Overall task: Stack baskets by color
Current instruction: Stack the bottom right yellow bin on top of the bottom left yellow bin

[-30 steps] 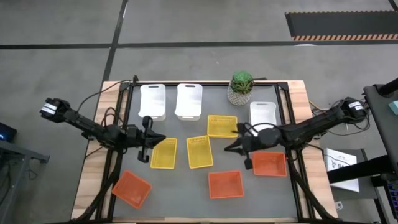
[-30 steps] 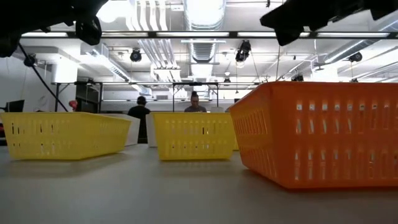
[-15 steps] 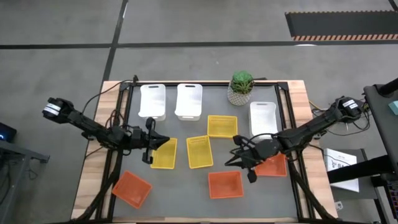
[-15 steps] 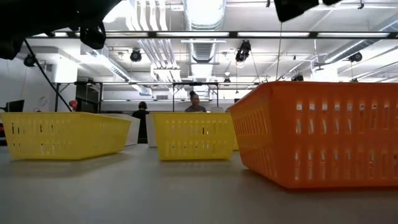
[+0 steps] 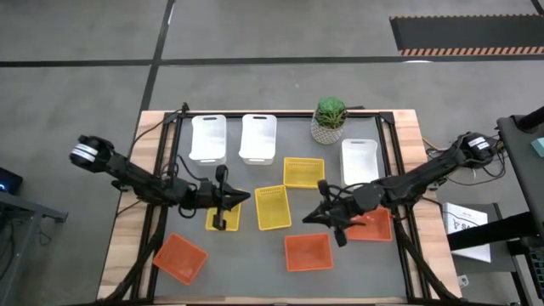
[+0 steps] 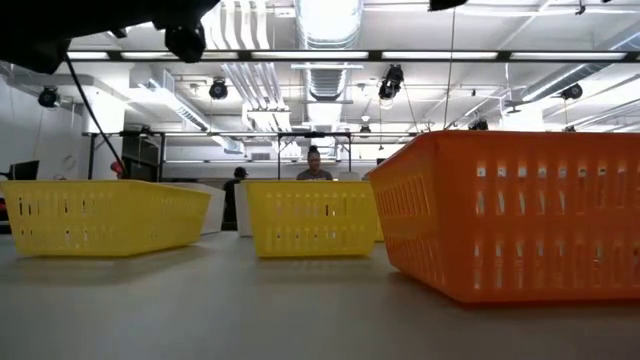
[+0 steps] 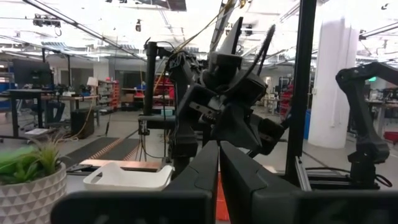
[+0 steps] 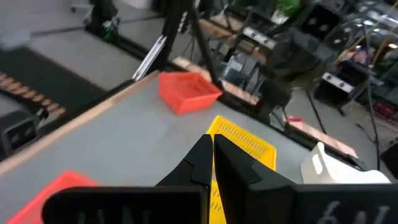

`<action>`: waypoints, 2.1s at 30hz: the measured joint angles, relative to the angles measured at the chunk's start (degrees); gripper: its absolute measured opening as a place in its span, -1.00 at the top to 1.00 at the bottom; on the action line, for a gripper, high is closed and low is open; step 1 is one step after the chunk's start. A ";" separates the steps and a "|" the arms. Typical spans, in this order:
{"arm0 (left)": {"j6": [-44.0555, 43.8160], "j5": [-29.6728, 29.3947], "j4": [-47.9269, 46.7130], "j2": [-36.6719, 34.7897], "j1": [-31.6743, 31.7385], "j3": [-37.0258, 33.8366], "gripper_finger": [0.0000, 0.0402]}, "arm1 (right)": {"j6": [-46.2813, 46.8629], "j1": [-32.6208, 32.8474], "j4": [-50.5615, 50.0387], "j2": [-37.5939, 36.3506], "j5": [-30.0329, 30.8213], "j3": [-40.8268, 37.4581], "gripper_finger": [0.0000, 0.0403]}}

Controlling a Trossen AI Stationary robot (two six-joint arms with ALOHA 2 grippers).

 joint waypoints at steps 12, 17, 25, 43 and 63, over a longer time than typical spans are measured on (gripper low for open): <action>-2.89 -0.14 -7.78 -0.13 -0.04 3.66 1.00 | 13.28 -0.42 0.26 5.44 0.50 0.19 0.95; 1.35 -1.79 -9.46 -2.27 -0.04 3.50 1.00 | 18.56 -0.42 -6.41 5.46 0.85 2.46 0.86; 18.20 -17.02 -13.15 -9.72 -0.02 2.46 1.00 | 26.81 -0.44 -26.91 9.58 5.10 14.58 0.46; 13.70 -20.82 -26.88 -21.28 -5.23 1.01 1.00 | 33.47 -1.34 -49.79 37.53 4.96 44.69 0.15; 14.05 -20.75 -28.99 -25.82 -9.51 1.01 1.00 | 30.81 -4.84 -52.14 47.05 3.40 48.40 0.27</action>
